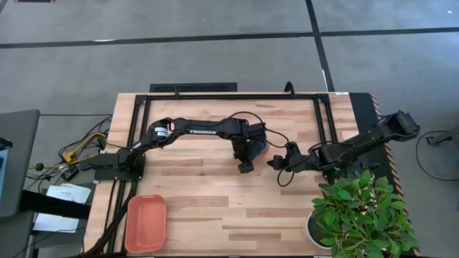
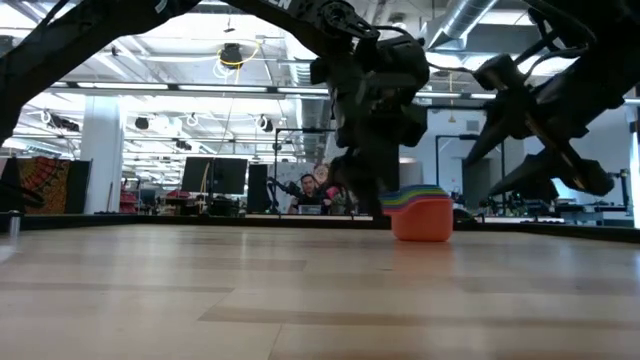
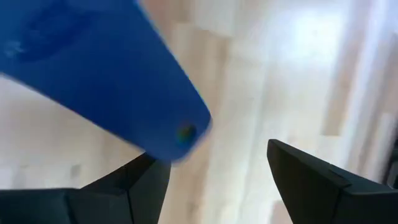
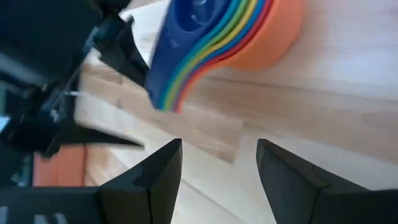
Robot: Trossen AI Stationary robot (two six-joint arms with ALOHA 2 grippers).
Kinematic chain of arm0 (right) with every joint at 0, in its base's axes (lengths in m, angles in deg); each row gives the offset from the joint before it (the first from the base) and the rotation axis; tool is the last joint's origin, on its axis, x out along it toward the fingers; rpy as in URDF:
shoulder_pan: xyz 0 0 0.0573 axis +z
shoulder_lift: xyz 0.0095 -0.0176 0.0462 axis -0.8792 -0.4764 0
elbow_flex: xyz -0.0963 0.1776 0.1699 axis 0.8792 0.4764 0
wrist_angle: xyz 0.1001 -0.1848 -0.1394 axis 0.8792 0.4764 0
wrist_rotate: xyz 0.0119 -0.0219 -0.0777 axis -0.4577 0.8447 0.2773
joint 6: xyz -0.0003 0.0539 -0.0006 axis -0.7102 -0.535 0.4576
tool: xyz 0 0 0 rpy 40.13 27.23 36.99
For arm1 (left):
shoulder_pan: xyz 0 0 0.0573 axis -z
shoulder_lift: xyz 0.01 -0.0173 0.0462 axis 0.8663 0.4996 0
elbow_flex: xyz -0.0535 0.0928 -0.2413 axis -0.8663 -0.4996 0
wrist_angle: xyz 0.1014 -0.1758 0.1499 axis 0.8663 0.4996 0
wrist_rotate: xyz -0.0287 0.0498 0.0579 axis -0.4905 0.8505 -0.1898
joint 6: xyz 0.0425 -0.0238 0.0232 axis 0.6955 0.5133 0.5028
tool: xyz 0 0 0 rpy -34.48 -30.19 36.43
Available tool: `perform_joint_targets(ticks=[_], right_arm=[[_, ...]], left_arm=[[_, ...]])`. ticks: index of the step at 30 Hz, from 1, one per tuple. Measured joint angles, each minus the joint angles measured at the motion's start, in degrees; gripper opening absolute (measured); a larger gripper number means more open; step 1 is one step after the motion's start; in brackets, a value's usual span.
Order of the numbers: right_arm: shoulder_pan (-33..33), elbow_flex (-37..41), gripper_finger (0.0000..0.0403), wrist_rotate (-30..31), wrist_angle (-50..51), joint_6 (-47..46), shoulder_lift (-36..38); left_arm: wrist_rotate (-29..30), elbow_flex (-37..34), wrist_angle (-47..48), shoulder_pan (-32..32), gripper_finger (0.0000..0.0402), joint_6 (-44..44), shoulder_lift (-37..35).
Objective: Nest measuring cups in basket
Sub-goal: Put the stacked colored measuring cups into the orange bin
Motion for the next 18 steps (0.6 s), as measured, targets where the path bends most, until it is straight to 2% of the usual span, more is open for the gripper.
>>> perform_joint_targets(ticks=[8,13,18], right_arm=[[2.22,-0.04,0.0234,1.32,-7.50,-2.28,-6.27],[2.59,-0.07,0.0238,1.33,-10.27,-3.49,-11.74],[1.13,-0.08,0.0245,1.29,-21.74,-0.33,-17.36]], left_arm=[[-6.57,0.00,-1.54,1.01,0.0254,5.08,-0.02],[-7.28,0.00,-2.15,1.05,0.0254,6.75,-0.02],[-7.30,0.00,-2.13,1.03,0.0254,7.76,-0.02]])
